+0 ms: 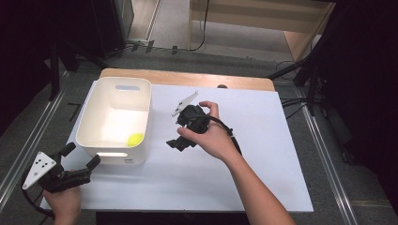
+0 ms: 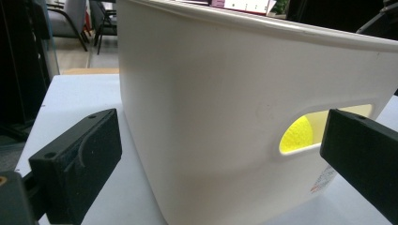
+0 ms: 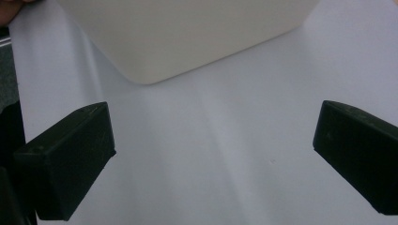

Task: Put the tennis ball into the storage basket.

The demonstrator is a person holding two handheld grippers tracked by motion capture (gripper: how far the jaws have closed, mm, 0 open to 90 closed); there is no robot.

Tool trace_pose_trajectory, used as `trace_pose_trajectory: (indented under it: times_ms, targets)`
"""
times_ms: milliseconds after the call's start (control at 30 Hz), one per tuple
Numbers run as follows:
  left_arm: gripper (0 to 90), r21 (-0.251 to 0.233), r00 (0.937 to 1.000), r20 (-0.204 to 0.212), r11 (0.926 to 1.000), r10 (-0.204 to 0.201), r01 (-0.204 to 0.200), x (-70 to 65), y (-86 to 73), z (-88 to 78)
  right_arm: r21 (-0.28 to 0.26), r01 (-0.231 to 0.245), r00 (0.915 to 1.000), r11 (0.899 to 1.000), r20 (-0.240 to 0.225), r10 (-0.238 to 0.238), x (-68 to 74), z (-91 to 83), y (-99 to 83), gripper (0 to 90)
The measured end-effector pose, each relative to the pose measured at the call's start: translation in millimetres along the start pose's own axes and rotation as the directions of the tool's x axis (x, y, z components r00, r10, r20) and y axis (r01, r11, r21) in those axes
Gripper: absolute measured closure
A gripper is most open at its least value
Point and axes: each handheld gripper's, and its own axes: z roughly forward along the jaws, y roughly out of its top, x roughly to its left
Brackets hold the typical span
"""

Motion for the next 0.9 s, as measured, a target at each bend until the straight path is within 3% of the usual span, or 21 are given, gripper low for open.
trace_pose_trajectory:
  times_ms: [900]
  targets:
    - [0.0,0.005,1.0000,-0.001,1.0000,0.005,-0.005,-0.2,-0.2,-0.1,-0.119,-0.093,0.9947,0.989,0.034,0.097,-12.8,-2.4,-76.2,0.0]
